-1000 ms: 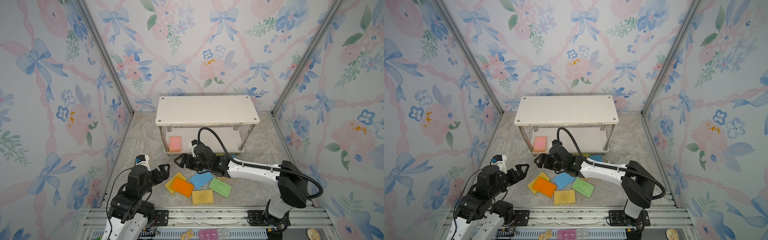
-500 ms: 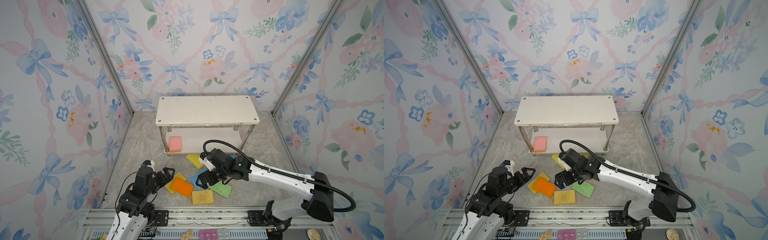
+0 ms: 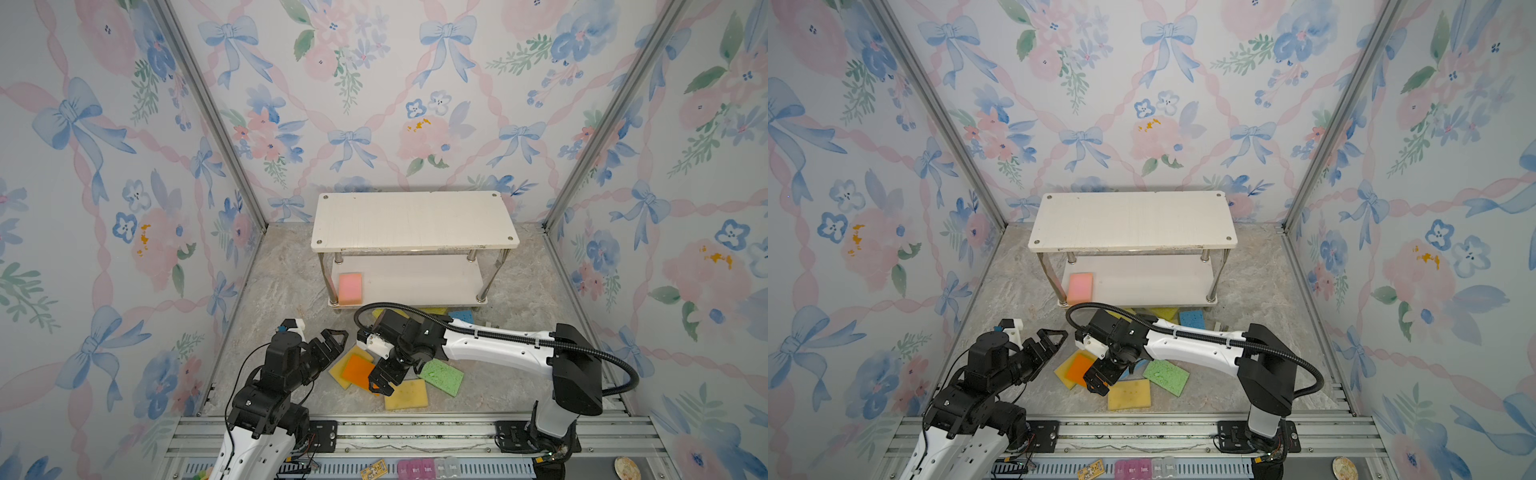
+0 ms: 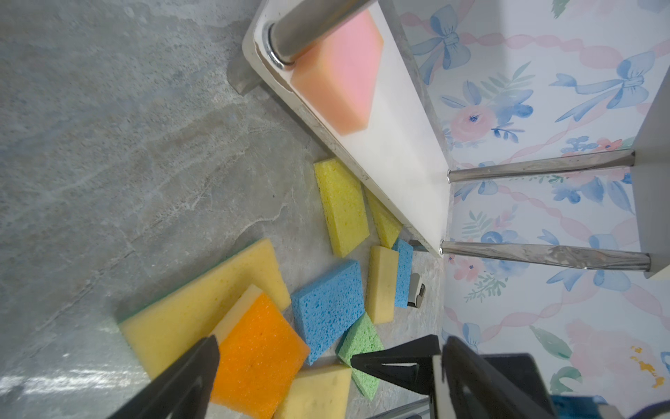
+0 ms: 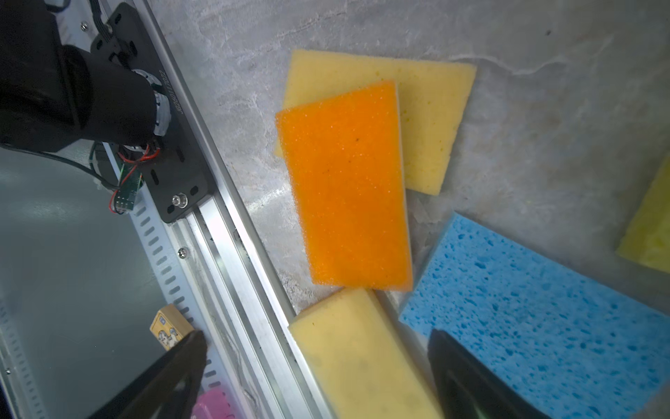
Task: Arrange cleaning sponges on a shelf
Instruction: Pick up the cleaning sponge.
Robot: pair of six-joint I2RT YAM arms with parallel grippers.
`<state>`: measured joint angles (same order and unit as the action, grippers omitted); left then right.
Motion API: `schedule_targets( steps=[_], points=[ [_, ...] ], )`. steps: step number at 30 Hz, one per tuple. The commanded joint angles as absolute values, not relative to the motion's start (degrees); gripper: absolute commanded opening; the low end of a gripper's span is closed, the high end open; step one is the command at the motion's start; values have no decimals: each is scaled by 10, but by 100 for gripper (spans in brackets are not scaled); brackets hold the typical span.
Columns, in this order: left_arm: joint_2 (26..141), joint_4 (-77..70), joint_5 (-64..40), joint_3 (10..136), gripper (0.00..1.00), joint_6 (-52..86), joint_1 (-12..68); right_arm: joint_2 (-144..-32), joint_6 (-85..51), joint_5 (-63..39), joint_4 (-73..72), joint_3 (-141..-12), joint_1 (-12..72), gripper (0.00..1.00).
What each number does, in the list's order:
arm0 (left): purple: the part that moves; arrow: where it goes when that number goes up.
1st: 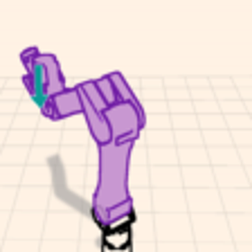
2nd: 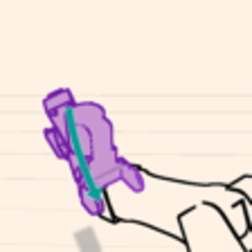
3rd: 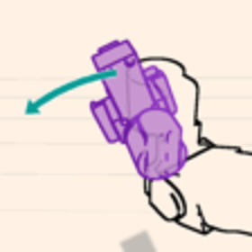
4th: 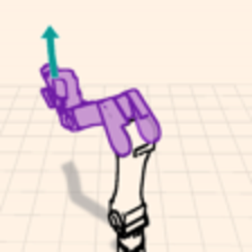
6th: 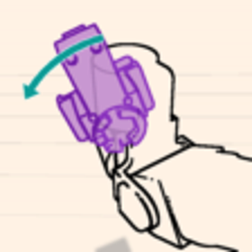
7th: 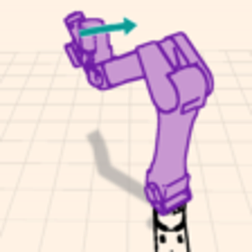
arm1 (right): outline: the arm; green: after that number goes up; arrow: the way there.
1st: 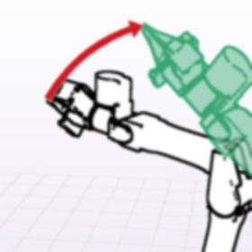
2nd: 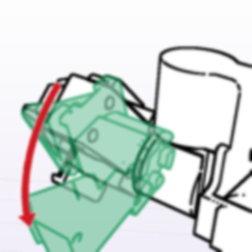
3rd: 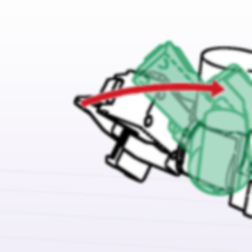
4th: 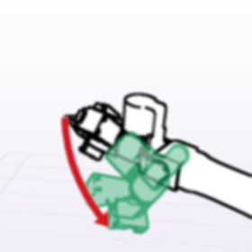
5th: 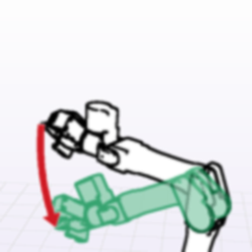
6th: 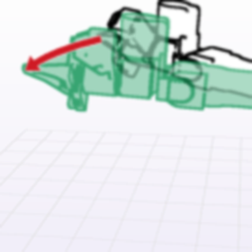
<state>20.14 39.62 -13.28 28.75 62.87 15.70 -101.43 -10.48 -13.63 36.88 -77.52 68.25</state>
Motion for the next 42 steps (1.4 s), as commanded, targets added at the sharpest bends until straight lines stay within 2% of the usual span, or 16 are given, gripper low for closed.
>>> schedule_targets(
  steps=[1,9,19,21,32,42],
  points=[
    [215,408,-113,322,98,622,155,-1037,-70,-81,373,-809,700,97],
    [220,423,-103,345,98,609,154,-1090,-81,-42,357,-833,715,97],
    [203,516,-1,412,98,600,155,-1138,-96,-24,339,-854,731,100],
    [199,521,6,420,98,594,155,-1149,-99,-18,343,-860,732,97],
    [196,523,3,427,98,589,155,-1165,-125,54,330,-855,735,90],
    [186,523,-3,414,98,595,155,-1180,-126,52,322,-860,743,92]
  ],
)
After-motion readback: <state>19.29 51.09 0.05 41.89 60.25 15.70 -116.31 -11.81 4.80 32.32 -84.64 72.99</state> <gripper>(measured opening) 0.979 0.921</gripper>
